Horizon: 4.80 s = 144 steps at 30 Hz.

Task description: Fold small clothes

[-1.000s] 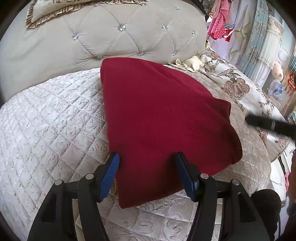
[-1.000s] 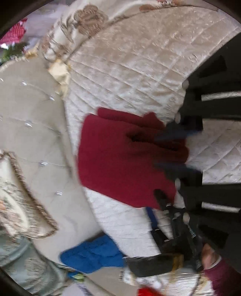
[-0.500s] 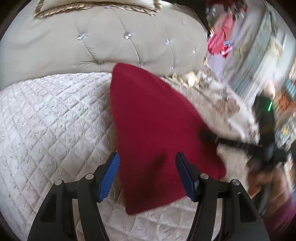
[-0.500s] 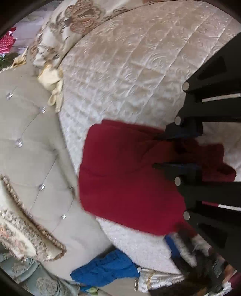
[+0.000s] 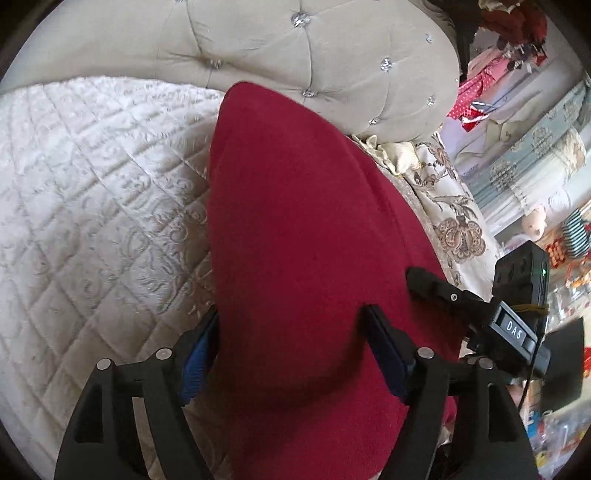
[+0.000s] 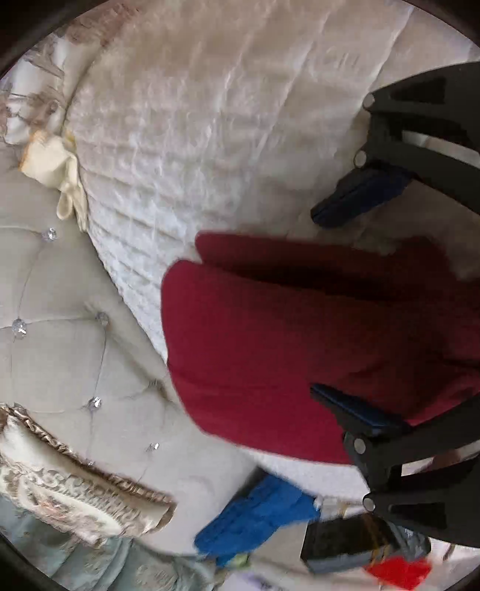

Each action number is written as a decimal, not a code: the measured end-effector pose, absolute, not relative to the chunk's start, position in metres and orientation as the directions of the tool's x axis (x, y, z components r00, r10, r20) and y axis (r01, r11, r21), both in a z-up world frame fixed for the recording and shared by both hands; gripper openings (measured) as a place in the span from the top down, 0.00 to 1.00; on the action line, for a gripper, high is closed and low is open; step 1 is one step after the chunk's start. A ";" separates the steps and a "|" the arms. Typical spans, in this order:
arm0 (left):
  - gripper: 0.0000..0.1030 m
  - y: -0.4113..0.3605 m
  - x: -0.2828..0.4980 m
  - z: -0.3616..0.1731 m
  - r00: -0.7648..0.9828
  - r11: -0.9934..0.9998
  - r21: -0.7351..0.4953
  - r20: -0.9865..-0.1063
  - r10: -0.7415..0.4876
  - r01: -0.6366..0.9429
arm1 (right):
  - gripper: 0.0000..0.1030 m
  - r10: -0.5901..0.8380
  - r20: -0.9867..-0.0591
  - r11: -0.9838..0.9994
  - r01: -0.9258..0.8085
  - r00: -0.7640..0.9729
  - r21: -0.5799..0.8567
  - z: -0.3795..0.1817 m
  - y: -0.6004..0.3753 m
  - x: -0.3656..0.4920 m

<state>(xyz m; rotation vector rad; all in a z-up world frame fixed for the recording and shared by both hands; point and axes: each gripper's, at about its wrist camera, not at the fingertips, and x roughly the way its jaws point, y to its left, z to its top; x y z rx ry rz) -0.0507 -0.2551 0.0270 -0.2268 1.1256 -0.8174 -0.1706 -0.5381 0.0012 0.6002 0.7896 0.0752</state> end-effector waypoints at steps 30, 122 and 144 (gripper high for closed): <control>0.61 -0.116 -0.143 0.067 0.394 0.887 -0.320 -0.807 -0.440 0.334 | 0.40 0.294 -0.743 0.935 -0.021 0.601 0.353 0.055 -0.386 -0.239; 0.61 -0.082 -0.199 0.096 0.596 0.967 -0.117 -0.769 -0.232 0.225 | 0.23 0.044 -0.839 0.999 -0.010 0.542 0.045 0.058 -0.292 -0.276; 0.61 -0.083 -0.197 0.093 0.592 0.968 -0.113 -0.773 -0.229 0.226 | 0.23 0.055 -0.832 0.998 -0.005 0.553 0.063 0.060 -0.293 -0.274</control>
